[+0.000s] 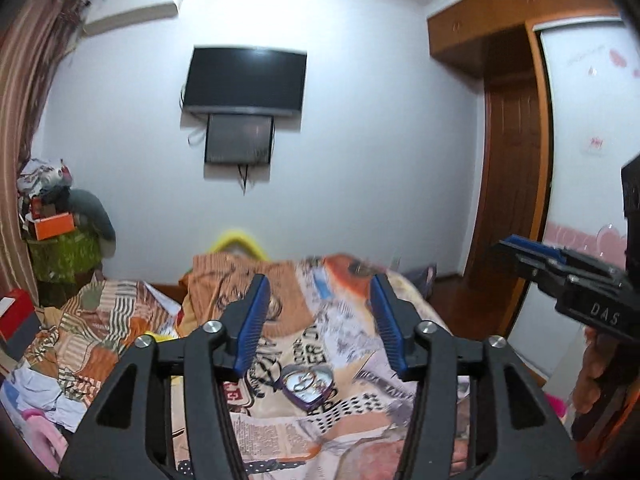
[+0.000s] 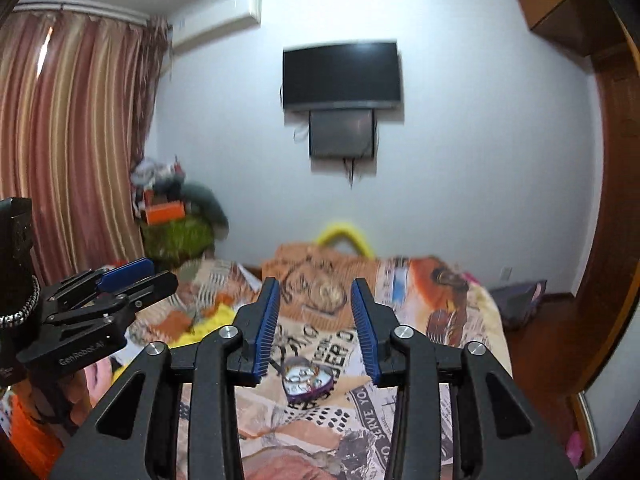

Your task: Organize jewelry

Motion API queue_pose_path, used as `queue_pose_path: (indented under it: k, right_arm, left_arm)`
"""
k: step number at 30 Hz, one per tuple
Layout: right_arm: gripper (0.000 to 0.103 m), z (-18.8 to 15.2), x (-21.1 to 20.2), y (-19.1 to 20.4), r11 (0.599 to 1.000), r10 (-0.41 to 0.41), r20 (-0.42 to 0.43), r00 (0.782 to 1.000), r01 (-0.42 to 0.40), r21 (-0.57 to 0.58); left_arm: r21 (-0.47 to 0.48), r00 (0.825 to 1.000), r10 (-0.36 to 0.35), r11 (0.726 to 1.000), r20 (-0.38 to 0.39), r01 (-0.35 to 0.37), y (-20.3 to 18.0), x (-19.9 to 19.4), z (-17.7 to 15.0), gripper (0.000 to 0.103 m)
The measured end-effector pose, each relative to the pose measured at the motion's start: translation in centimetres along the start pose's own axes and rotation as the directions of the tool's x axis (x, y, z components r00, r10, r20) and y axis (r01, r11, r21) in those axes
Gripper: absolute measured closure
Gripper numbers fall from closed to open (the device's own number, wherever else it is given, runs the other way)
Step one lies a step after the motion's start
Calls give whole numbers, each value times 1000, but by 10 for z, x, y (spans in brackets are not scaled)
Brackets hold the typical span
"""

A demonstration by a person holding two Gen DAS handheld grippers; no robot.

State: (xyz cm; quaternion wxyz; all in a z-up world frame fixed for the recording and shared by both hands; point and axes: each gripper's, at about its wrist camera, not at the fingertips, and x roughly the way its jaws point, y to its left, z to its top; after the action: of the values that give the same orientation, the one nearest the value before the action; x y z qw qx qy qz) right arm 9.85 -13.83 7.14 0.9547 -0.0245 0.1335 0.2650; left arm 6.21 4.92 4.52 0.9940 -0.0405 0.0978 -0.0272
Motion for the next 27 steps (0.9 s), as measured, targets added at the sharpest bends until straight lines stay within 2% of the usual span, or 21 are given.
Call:
queue_pose_path:
  k: [2,3,4,5,6,7,12,17,27]
  right_arm:
    - [53,-1,-16,3,1000,-5,45,999,4,8]
    - [44,-2,-20,5,1000,-14,63,998,13,10]
    - [33,-3,-27,6,1000,-29,88,996,28,11]
    - [28,-4,-31,8,999,-45,108,993,44,11]
    - [20,-6,-35,10,998,-61,127,990,60,11]
    - [15,-7,-37,11,997,-73,139,988,72,11]
    - [0,-12,-43,17,993,-118,163,980,118,10]
    - [0,-16,-51,20,986,-164,175,971,163,18]
    - [0,-28,-64,18,986,-165,150,975,162,30]
  left_arm:
    - [2,999,13,1000,38,-13,-5,-16,0,42]
    - [8,997,30,1000,66,-30,-9,-27,-1,36]
    - [11,996,41,999,81,-42,-11,-33,-2,27]
    - [14,994,51,999,95,-53,-14,-38,-3,20]
    - [16,991,68,997,116,-70,-17,-45,-6,7]
    - [15,988,81,996,129,-83,-18,-50,-7,0]
    - [23,983,115,993,144,-119,-27,-65,-16,0]
    - [2,987,113,993,114,-114,-29,-67,-22,0]
    - [-26,989,122,992,85,-120,-26,-69,-29,0]
